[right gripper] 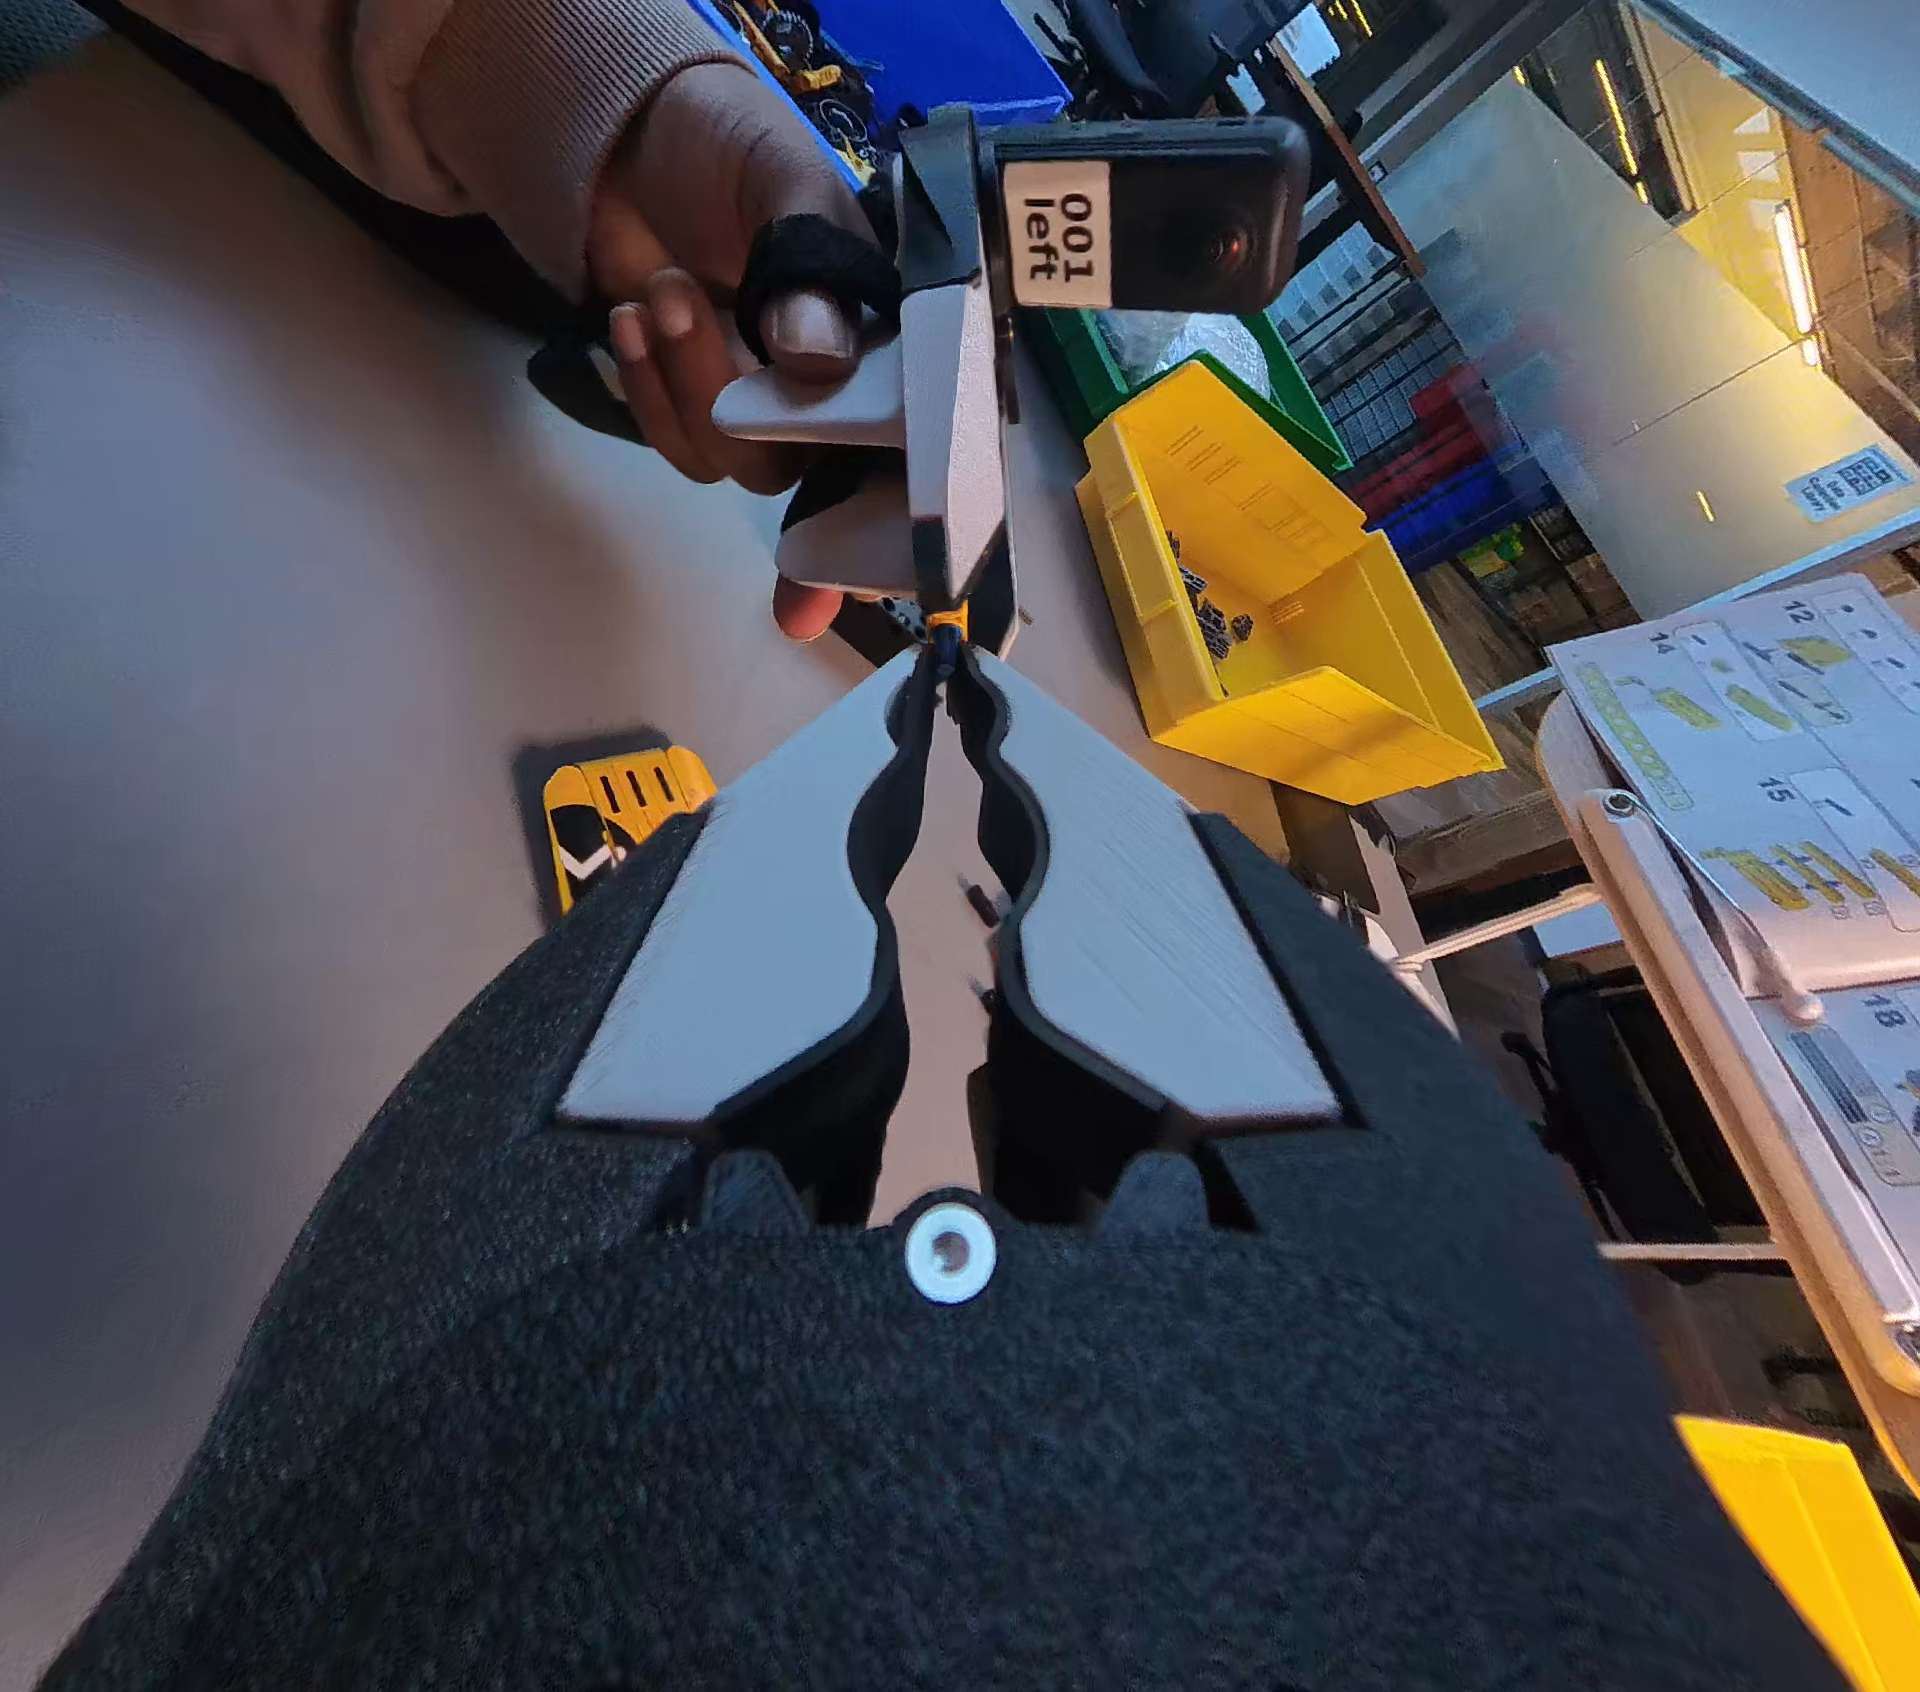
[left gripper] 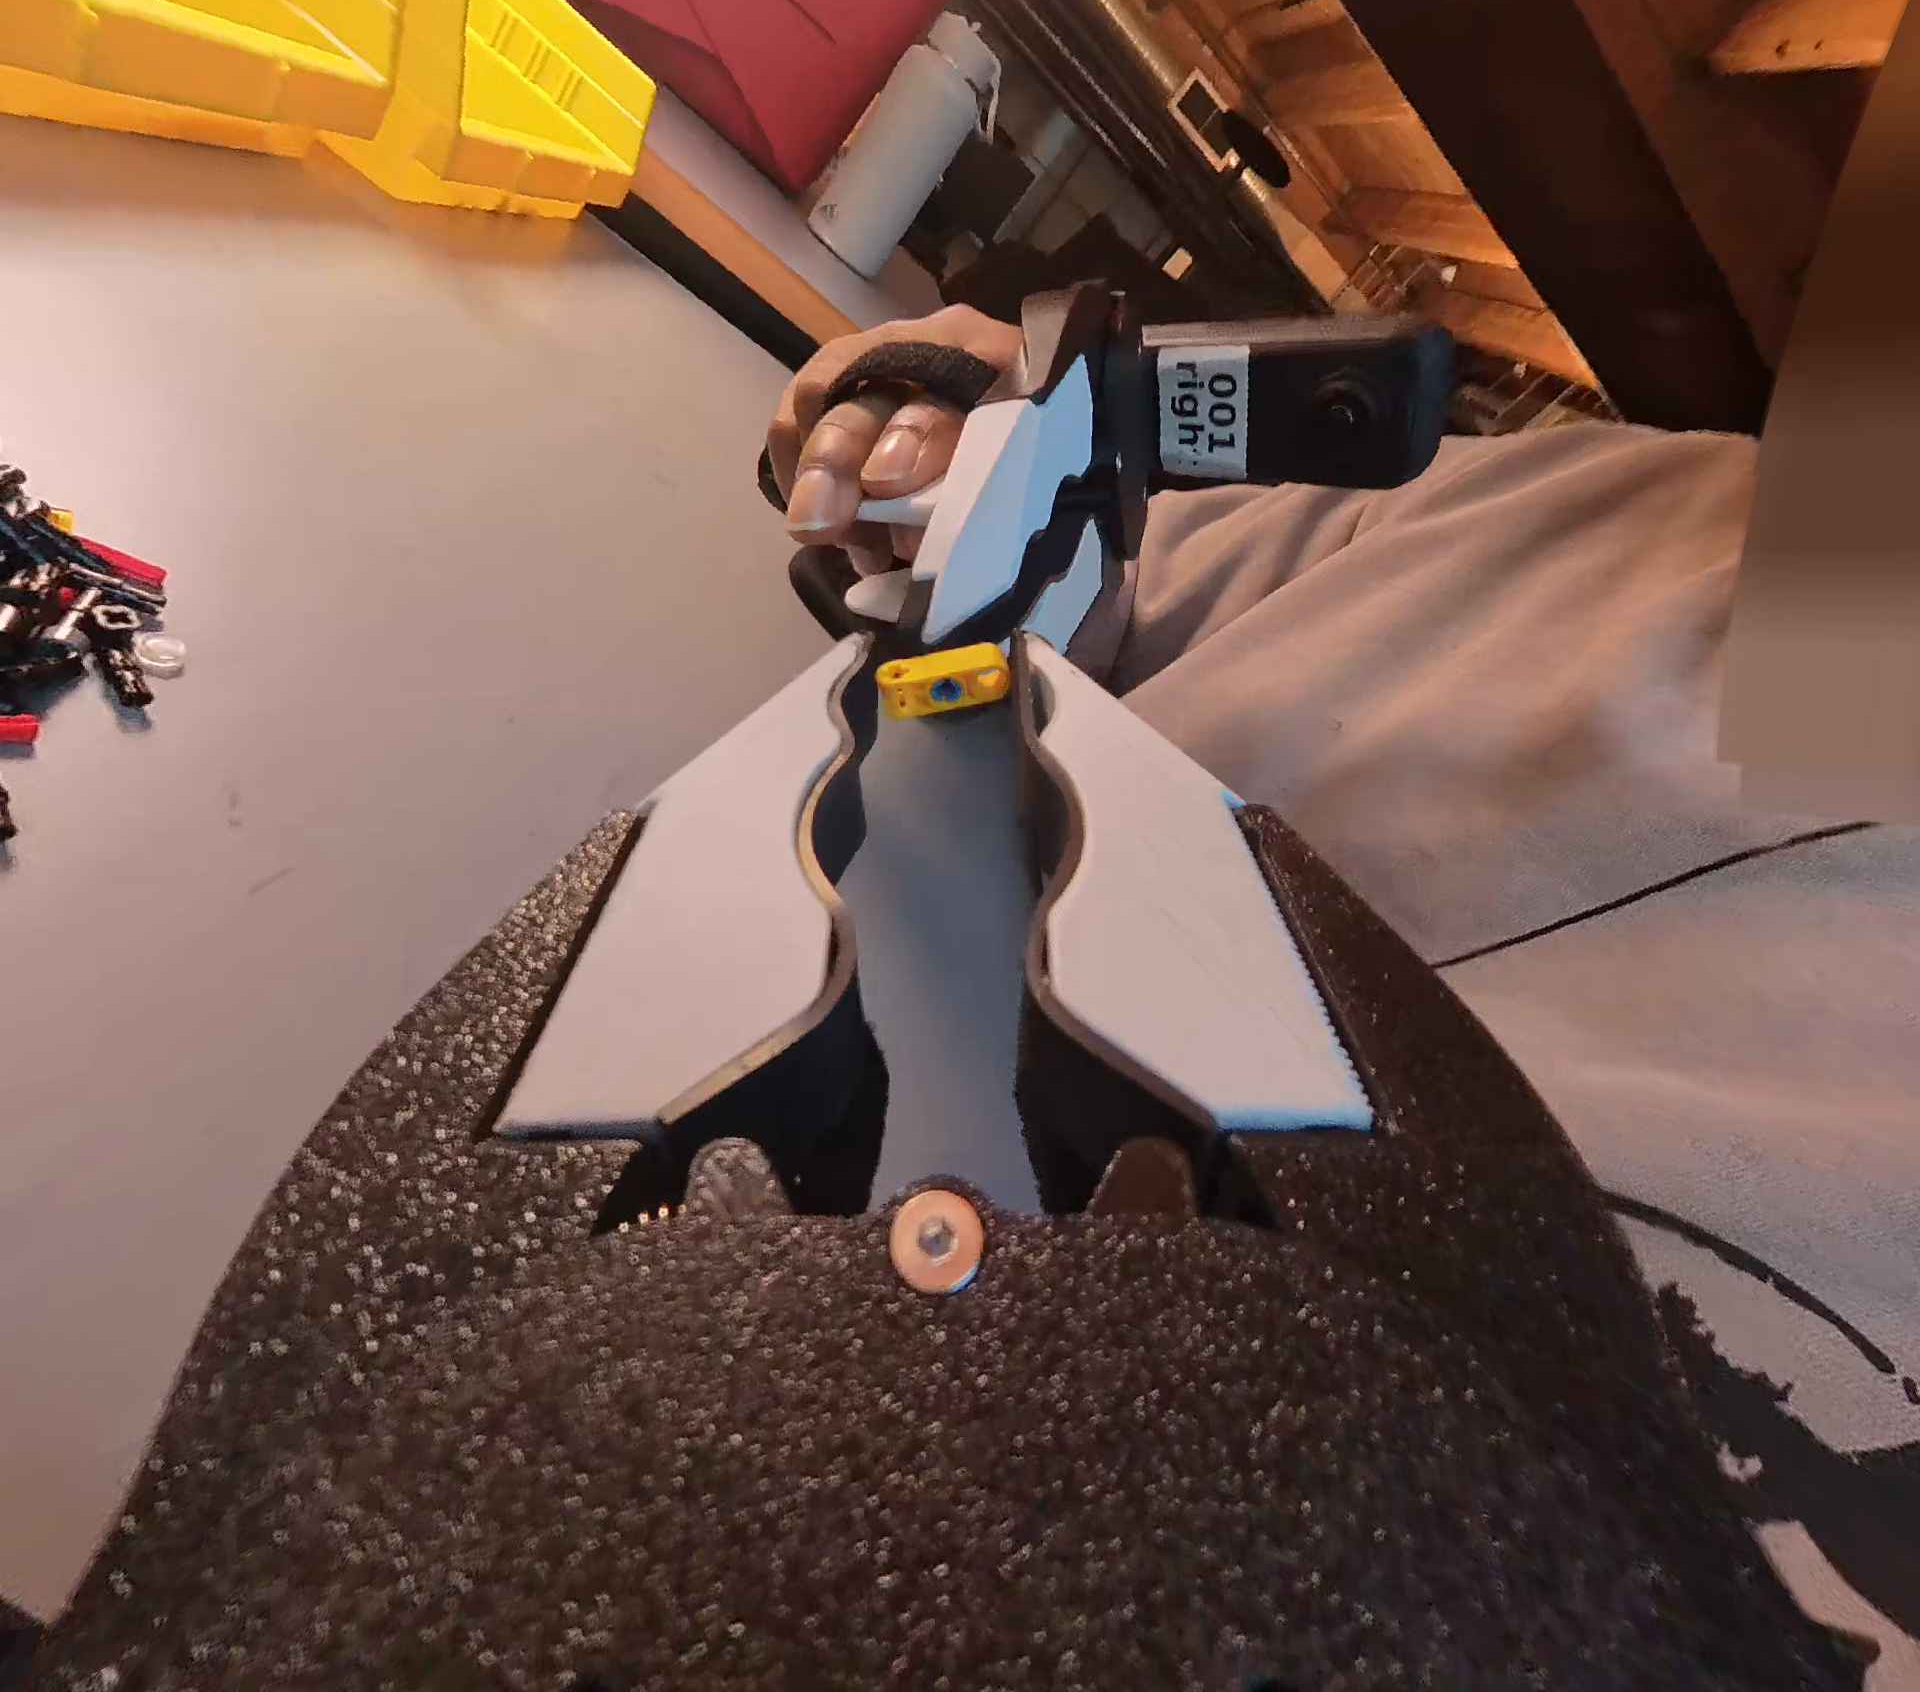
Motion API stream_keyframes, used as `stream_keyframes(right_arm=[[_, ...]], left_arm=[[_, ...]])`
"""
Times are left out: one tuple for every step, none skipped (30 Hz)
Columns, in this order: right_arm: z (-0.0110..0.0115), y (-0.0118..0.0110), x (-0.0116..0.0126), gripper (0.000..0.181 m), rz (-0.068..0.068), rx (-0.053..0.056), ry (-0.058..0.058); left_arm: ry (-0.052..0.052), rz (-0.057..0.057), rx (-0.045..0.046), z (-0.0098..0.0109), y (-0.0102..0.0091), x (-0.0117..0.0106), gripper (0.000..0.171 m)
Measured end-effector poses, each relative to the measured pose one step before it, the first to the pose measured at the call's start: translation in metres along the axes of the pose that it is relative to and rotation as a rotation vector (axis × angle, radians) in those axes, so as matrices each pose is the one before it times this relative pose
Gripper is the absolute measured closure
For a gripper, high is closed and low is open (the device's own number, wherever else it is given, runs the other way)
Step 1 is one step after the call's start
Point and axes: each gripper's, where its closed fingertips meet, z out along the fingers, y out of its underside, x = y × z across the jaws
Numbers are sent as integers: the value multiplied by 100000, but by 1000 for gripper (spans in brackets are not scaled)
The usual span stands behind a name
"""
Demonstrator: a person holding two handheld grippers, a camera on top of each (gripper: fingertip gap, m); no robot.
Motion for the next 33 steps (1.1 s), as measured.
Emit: stream_keyframes(right_arm=[[12, -206, -93, 180, 1255, 1332, -966], [-49, -256, 13, 180, 2034, 1958, -1170], [-76, -150, -106, 181, 1220, 946, -2094], [-17, 61, -102, 181, -523, -343, -1241], [-46, 37, -147, 181, -405, 350, -1173], [-111, -46, -228, 181, 1651, 963, -2052], [-120, 20, -133, 181, 492, 378, -1094], [-163, 98, -139, 180, -533, -290, -918], [-683, 297, 506, 180, 167, -367, 1714], [-1197, 362, 1065, 181, 3518, 761, 3162], [-1045, 650, 866, 181, 1725, -1146, 2453], [-476, 738, 384, 181, -1338, -2226, 1926], [21, 242, -75, 181, -83, 526, 195], [276, 48, -64, 180, 1645, 1170, -411], [221, 108, 392, 180, 2012, 609, 1150], [-21, 277, 669, 180, 1336, -301, 1488], [-250, 612, 1012, 180, 2338, -1561, 2330], [-509, 652, 1527, 180, 2470, -449, 5284], [-637, 821, 1823, 180, 3037, -593, 6474], [-690, 1175, 2204, 179, 2742, -2311, 8014], [-774, 1410, 2757, 179, 1294, -3741, 10794], [-787, 1460, 3133, 179, 191, -4303, 11773], [-757, 1674, 3778, 179, -172, -5735, 13813], [-532, 1861, 4276, 178, 552, -5902, 14740], [-123, 2065, 4236, 179, 2063, -5692, 12810], [285, 2194, 4047, 179, 3232, -5612, 11294], [648, 2269, 3564, 178, 2693, -5860, 9060], [870, 2210, 2906, 178, -61, -5616, 7007], [972, 2156, 2230, 178, -1169, -5159, 5668], [1025, 2283, 1225, 179, 1302, -6517, 2046], [864, 1887, 254, 169, 4667, -6055, -2053], [420, 850, -170, 151, 6014, -2259, -2549], [-24, -192, -681, 135, 3362, 1518, -3509]], left_arm=[[524, 1938, -1615, -86, 48, 224, 148], [997, 484, -747, -37, -20, 254, 148], [847, 723, -1451, 14, 154, 116, 148], [-170, 729, -750, 20, 108, -38, 148], [372, 193, -1123, 84, 202, 66, 148], [667, 120, -1012, 96, 171, 110, 148], [-36, 299, -876, 115, 120, 26, 148], [-766, 752, -451, -179, 0, -132, 148], [-3779, -852, 5597, -1327, -954, -771, 148], [-3005, -1269, 5542, -1935, -1089, -751, 148], [-4694, 2898, 153, -1368, -262, -574, 148], [-2256, 2956, -1319, -438, 90, -137, 148], [618, 206, 313, 194, -43, 102, 148], [139, -4, -111, 480, 40, -117, 148], [844, -293, -484, 510, 66, 19, 148], [591, 498, -271, 374, -22, 137, 148], [-1847, 2675, -429, 152, 23, -107, 148], [-4454, 3180, -910, -37, 126, -524, 148], [-5100, 2954, -391, -124, 120, -657, 148], [-4947, 2348, -395, -92, 149, -652, 148], [-4274, 2020, -898, -54, 205, -516, 148], [-3413, 1950, -914, -31, 153, -344, 148], [-2807, 1964, -411, -34, 20, -254, 148], [-2659, 2114, 85, -37, -63, -225, 148], [-2051, 2217, 261, -21, -88, -158, 148], [-1355, 2065, 430, -2, -97, -52, 148], [-276, 1823, 553, 18, -94, 100, 148], [49, 1533, 807, 23, -118, 175, 148], [-513, 1806, 849, 16, -131, 100, 148], [-1286, 2823, 796, 9, -115, 25, 148], [-2043, 3654, 353, 10, -74, -42, 148], [-2174, 4093, -50, -1, -14, -52, 148], [-1720, 4270, -247, 22, -1, 37, 148]])
